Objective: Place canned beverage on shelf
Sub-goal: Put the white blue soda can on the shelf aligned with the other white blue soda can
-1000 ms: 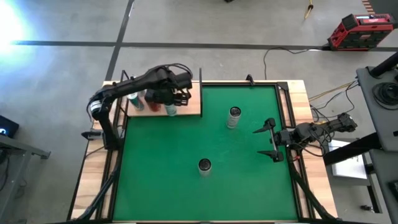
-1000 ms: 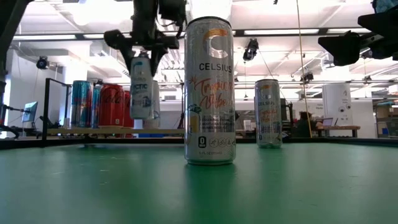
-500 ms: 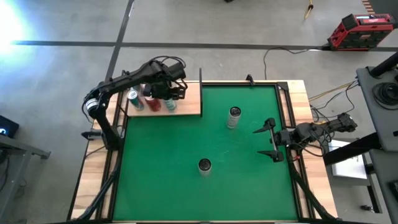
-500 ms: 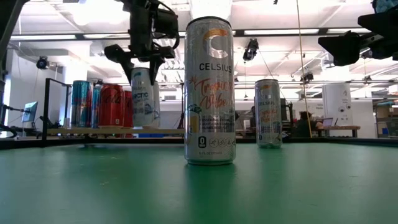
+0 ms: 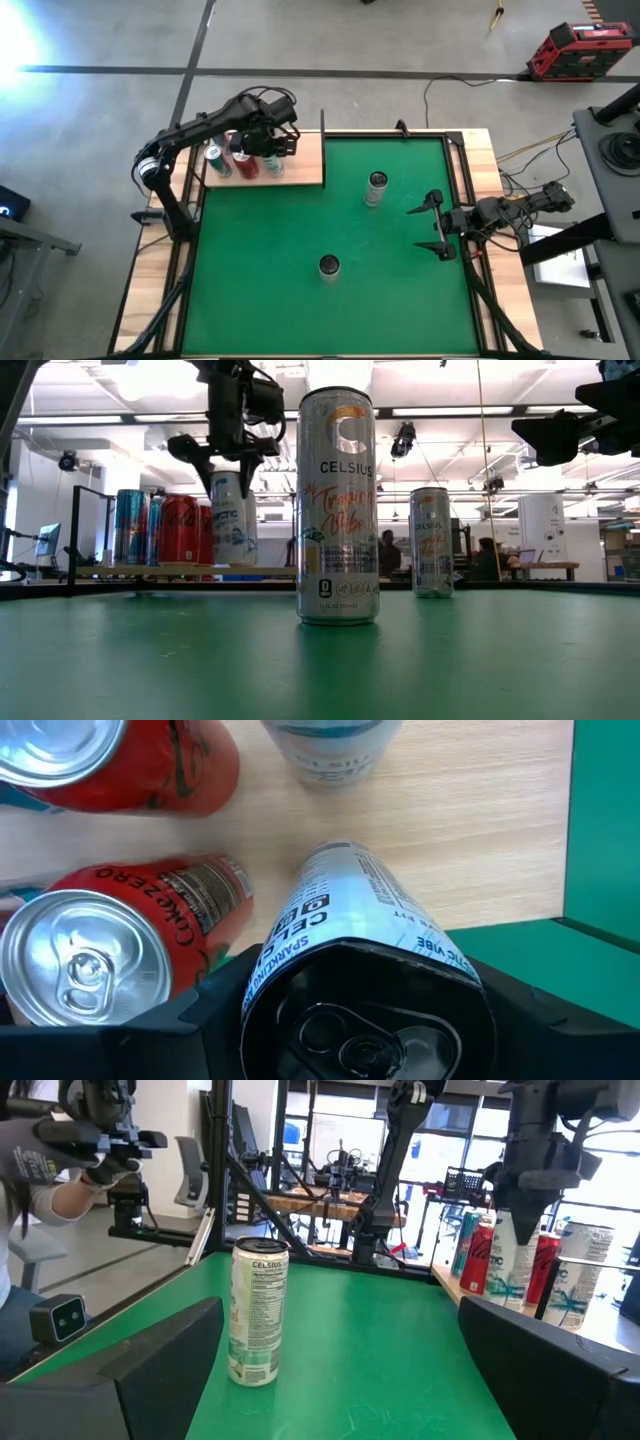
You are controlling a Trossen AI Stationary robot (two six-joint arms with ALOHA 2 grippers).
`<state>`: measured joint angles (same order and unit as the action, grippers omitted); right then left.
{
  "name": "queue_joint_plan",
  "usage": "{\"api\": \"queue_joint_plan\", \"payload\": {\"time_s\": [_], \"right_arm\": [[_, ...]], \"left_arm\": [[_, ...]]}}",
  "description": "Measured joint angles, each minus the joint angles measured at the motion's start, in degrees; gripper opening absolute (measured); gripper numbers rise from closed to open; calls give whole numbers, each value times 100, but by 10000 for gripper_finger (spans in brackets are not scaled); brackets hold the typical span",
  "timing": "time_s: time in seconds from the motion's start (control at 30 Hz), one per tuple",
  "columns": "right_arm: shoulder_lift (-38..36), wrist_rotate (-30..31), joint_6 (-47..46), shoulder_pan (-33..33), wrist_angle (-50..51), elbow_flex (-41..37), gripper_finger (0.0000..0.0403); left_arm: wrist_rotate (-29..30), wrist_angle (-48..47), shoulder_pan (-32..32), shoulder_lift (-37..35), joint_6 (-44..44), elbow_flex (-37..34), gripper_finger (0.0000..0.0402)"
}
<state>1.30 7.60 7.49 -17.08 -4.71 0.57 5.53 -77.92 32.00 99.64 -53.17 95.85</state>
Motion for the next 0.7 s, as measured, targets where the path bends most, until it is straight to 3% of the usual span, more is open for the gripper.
{"api": "queue_joint_plan", "payload": {"time_s": [0.4,0.7], "right_arm": [[0,0,2,-1,0,-1,396],[0,0,0,0,0,1,396]], "left_arm": [[-5,-12,14,162,9,13,257],[-7,-73,-6,162,17,63,329]]}}
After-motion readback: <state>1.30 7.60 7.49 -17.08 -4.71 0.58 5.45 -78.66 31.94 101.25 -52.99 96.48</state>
